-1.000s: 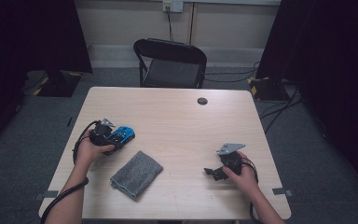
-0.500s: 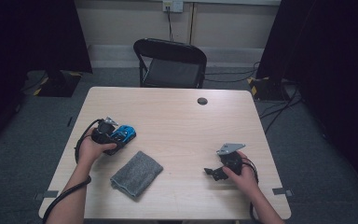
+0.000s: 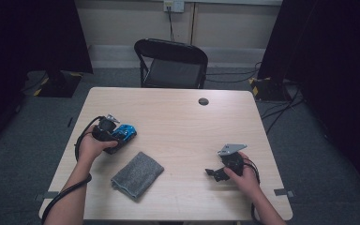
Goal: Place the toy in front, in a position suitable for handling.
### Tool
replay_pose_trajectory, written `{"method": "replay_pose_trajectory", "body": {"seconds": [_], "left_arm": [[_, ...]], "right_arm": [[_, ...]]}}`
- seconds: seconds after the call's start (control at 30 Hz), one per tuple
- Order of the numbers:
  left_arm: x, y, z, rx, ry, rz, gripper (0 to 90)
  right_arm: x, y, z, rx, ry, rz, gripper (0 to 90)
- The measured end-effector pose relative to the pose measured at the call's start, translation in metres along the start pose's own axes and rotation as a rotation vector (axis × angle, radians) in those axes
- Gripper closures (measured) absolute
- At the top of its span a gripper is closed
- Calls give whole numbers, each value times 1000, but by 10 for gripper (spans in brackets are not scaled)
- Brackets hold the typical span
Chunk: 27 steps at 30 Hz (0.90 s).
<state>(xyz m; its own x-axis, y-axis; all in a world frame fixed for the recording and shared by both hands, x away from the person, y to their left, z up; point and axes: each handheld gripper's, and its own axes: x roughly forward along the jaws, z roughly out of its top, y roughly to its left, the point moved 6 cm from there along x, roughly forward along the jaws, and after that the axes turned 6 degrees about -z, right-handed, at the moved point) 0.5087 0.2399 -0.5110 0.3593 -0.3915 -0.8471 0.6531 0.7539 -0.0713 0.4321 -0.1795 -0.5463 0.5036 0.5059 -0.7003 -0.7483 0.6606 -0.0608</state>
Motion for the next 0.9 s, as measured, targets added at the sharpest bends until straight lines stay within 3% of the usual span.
{"method": "replay_pose_trajectory", "body": {"seconds": [0.33,0.9], "left_arm": [[-6,-6,15,12,-11,-9,284],[3,-33,53,98,-19,-41,283]], "right_arm": [[0,0,0,0,0,0,46],[0,0,0,0,0,0,46]]}}
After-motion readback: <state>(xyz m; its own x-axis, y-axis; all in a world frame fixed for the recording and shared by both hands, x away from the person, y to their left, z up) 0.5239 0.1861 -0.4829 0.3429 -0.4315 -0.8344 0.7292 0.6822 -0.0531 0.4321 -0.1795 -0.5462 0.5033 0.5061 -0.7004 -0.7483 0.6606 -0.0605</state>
